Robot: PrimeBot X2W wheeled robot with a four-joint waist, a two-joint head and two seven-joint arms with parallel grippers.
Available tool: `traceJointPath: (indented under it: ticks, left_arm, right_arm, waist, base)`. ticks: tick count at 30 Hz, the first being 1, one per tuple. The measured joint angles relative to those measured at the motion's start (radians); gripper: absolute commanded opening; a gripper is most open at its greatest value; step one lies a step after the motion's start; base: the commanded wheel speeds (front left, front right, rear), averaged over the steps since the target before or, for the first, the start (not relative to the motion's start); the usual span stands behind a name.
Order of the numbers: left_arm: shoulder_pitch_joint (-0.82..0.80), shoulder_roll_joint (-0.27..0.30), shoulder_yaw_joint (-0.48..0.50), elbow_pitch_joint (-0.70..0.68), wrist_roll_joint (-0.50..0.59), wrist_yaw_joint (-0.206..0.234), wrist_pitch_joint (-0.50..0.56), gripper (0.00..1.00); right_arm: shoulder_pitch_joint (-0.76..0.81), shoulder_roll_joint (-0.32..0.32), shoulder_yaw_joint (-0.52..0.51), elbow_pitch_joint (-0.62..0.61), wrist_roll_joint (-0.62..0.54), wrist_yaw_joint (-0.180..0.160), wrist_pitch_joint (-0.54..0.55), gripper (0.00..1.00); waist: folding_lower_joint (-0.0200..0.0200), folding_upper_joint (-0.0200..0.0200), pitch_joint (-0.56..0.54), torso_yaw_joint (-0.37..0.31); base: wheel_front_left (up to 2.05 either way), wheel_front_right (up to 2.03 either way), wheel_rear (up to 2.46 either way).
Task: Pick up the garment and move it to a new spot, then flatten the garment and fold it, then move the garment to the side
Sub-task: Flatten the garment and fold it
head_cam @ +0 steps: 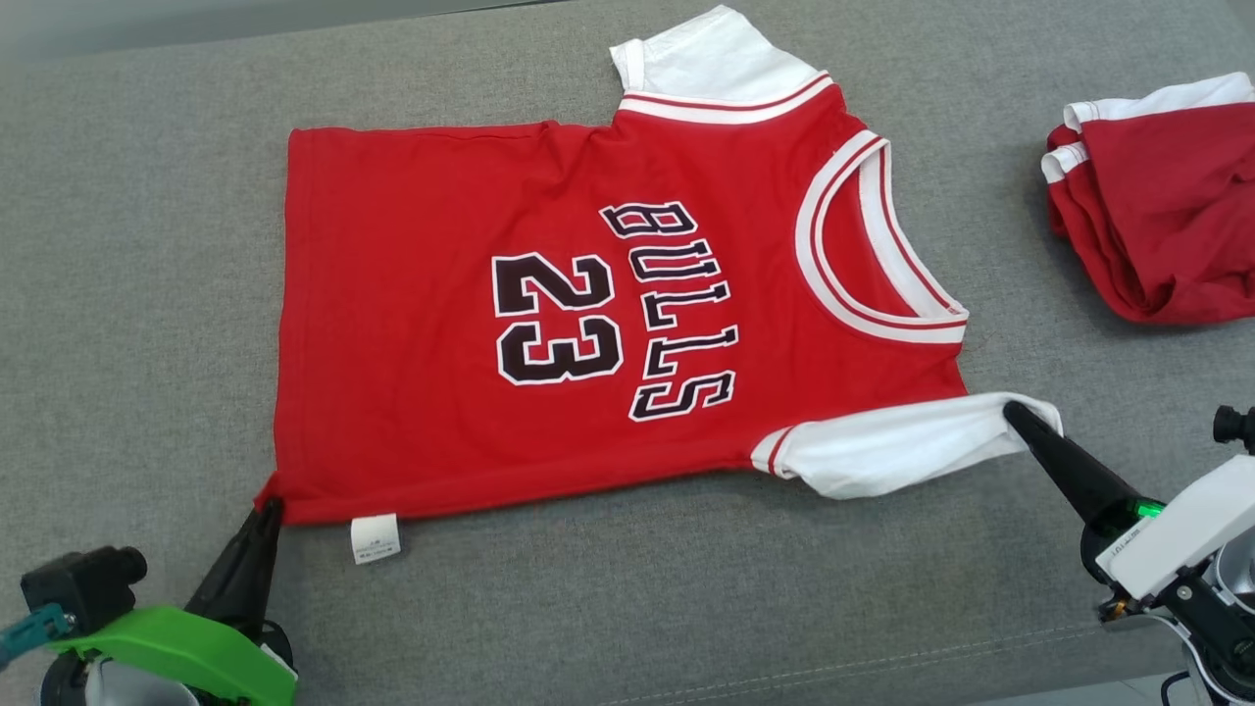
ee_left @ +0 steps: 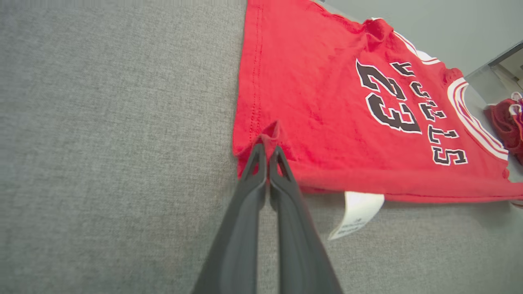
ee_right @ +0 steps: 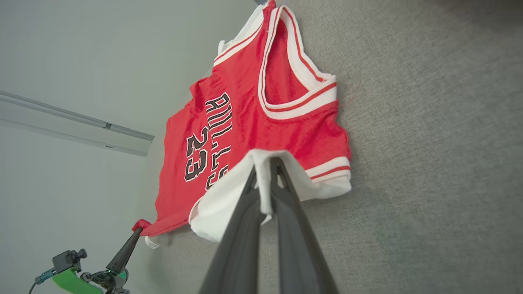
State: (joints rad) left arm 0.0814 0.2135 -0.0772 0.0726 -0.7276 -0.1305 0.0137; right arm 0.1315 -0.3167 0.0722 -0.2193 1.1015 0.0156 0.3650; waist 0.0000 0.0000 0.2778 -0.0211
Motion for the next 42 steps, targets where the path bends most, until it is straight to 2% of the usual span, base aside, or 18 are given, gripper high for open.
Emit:
traceJointPath:
  ticks: [4, 9, 18, 31, 38, 39, 40, 41, 42]
  left_arm:
    - [-0.027, 0.037, 0.01, -0.031, -0.009, 0.01, 0.075, 0.0]
    - [-0.12, 0.065, -0.007, -0.069, -0.017, 0.037, 0.186, 0.0]
    - [-0.166, 0.065, -0.013, -0.07, -0.063, 0.087, 0.299, 0.0]
    - [-0.295, 0.063, -0.035, -0.049, -0.065, 0.136, 0.408, 0.0]
    - [-0.345, 0.061, -0.033, -0.019, -0.066, 0.158, 0.418, 0.0]
    - [-0.351, 0.06, -0.033, -0.016, -0.066, 0.159, 0.425, 0.04]
    - [-0.354, 0.057, -0.032, -0.01, -0.068, 0.166, 0.427, 0.32]
    - [-0.356, 0.055, -0.034, -0.004, -0.067, 0.167, 0.431, 0.5]
    - [-0.358, 0.055, -0.035, 0.004, -0.067, 0.167, 0.434, 0.95]
  right_arm:
    - [-0.053, -0.009, 0.004, -0.001, 0.0, -0.011, 0.031, 0.0]
    - [-0.108, -0.022, 0.006, 0.015, -0.005, -0.051, 0.055, 0.0]
    - [-0.223, -0.02, 0.023, 0.08, -0.052, -0.089, 0.068, 0.0]
    - [-0.335, 0.018, 0.079, 0.164, -0.083, -0.097, 0.072, 0.0]
    - [-0.376, 0.024, 0.085, 0.222, -0.105, -0.098, 0.071, 0.01]
    - [-0.382, 0.024, 0.089, 0.23, -0.111, -0.098, 0.071, 0.37]
    - [-0.39, 0.025, 0.092, 0.239, -0.115, -0.098, 0.071, 0.89]
    - [-0.397, 0.026, 0.095, 0.246, -0.122, -0.098, 0.07, 1.0]
    - [-0.406, 0.026, 0.096, 0.256, -0.134, -0.098, 0.065, 1.0]
  waist:
    - [0.0, 0.0, 0.004, -0.001]
    - [0.0, 0.0, 0.017, 0.011]
    - [0.0001, 0.0, 0.044, 0.017]
    - [0.0001, 0.0, 0.067, 0.018]
    - [0.0001, 0.0, 0.073, 0.012]
    - [0.0001, 0.0, 0.074, 0.011]
    - [0.0001, 0.0, 0.074, 0.01]
    - [0.0001, 0.0, 0.074, 0.008]
    - [0.0001, 0.0, 0.074, 0.006]
  base:
    - [0.0, 0.0, 0.0]
    - [0.0, 0.0, 0.0]
    - [0.0, 0.0, 0.0]
    - [0.0, 0.0, 0.0]
    - [0.0, 0.0, 0.0]
    - [0.0, 0.0, 0.0]
    - [0.0, 0.0, 0.0]
    - [0.0, 0.0, 0.0]
    - [0.0, 0.0, 0.0]
